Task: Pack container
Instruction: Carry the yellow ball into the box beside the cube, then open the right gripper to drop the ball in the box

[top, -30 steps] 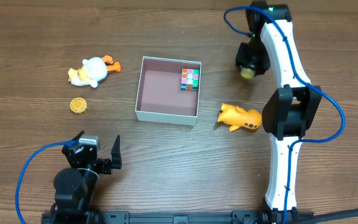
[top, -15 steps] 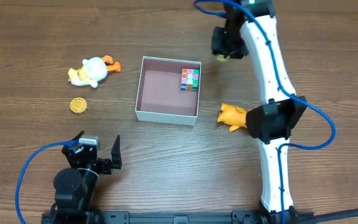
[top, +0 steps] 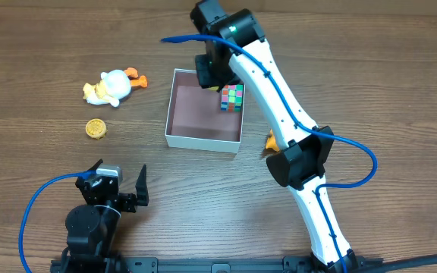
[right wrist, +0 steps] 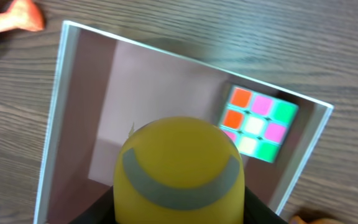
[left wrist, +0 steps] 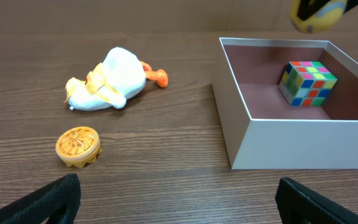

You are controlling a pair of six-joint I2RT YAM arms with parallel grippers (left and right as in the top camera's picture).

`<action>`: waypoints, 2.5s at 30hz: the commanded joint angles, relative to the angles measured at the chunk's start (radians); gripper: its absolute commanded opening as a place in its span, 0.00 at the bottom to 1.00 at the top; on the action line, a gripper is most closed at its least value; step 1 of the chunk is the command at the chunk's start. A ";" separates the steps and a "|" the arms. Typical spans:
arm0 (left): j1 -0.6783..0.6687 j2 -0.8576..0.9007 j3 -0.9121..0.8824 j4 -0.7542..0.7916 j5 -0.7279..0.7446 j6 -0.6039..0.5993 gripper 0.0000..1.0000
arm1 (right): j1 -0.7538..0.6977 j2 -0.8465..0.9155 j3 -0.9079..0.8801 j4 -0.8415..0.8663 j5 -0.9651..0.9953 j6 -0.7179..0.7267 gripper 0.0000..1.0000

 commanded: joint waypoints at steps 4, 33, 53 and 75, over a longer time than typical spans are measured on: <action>0.006 -0.009 -0.005 0.004 -0.003 -0.014 1.00 | 0.007 -0.020 0.032 0.043 0.031 0.006 0.43; 0.006 -0.009 -0.005 0.004 -0.003 -0.014 1.00 | 0.006 0.114 -0.152 0.170 0.031 -0.001 0.43; 0.006 -0.009 -0.005 0.004 -0.003 -0.014 1.00 | 0.001 0.114 -0.149 0.168 0.031 -0.008 0.77; 0.006 -0.009 -0.005 0.004 -0.003 -0.014 1.00 | 0.030 0.049 0.231 -0.062 -0.005 -0.072 0.86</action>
